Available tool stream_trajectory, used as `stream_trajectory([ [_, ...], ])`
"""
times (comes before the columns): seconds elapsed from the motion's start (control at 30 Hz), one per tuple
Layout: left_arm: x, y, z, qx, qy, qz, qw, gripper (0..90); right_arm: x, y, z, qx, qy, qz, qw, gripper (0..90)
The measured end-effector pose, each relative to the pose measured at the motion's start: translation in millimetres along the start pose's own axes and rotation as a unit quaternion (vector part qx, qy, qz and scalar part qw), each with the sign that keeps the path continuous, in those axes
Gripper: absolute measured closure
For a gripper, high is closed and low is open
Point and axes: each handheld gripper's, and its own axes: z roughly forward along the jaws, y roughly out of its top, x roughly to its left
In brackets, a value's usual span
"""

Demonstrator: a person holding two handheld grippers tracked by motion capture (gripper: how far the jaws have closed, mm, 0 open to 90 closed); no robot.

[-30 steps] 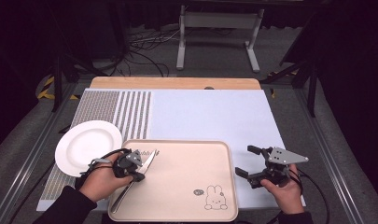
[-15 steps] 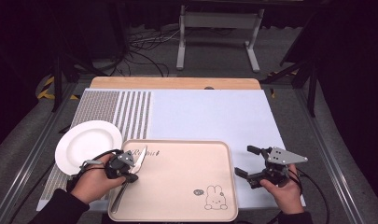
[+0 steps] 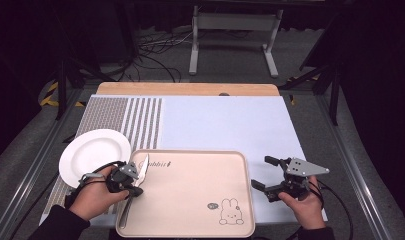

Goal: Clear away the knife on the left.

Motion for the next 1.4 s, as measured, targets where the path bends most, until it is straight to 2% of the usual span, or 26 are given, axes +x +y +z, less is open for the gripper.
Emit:
stream_trajectory([
  [0.17, 1.0, -4.1, -0.9, -0.006, -0.006, -0.017, 0.9998, 90.0, 0.0, -0.1, 0.2, 0.0, 0.0, 0.001, 1.0, 2.7],
  [0.4, 3.7, -9.2, -2.7, -0.01, -0.012, -0.026, 0.9995, 90.0, 0.1, 0.1, 0.1, -0.001, 0.001, 0.001, 1.0, 2.7],
  [0.87, 6.1, -11.0, -3.9, -0.008, -0.016, -0.027, 0.9995, 89.4, 0.2, -0.1, 1.3, 0.001, 0.002, 0.003, 1.0, 2.7],
  [0.93, 5.8, -10.9, -4.4, -0.011, -0.021, -0.03, 0.9993, 83.0, 0.1, -0.1, 1.4, 0.001, 0.002, 0.003, 1.0, 2.7],
  [1.0, 5.8, -10.9, -6.4, -0.023, -0.021, -0.029, 0.9991, 81.6, 0.2, 0.0, 1.1, -0.001, 0.001, 0.003, 1.0, 2.7],
  [1.1, 6.3, -10.0, -13.3, -0.05, -0.022, -0.037, 0.9978, 72.7, 0.2, -0.2, 1.0, -0.001, 0.0, 0.004, 1.0, 2.7],
  [1.17, 7.2, -9.0, -17.5, -0.06, -0.019, -0.035, 0.9974, 67.3, 0.5, -0.2, 1.0, -0.001, 0.0, 0.004, 1.0, 2.7],
  [1.23, 6.8, -7.9, -22.4, -0.08, -0.01, -0.038, 0.996, 56.9, 0.9, -0.2, 0.6, -0.001, 0.0, 0.004, 1.0, 2.7],
  [1.4, 4.8, -6.7, -30.9, -0.108, 0.015, -0.027, 0.9936, 33.5, 1.5, -0.4, -0.9, -0.003, -0.003, 0.004, 1.0, 2.7],
])
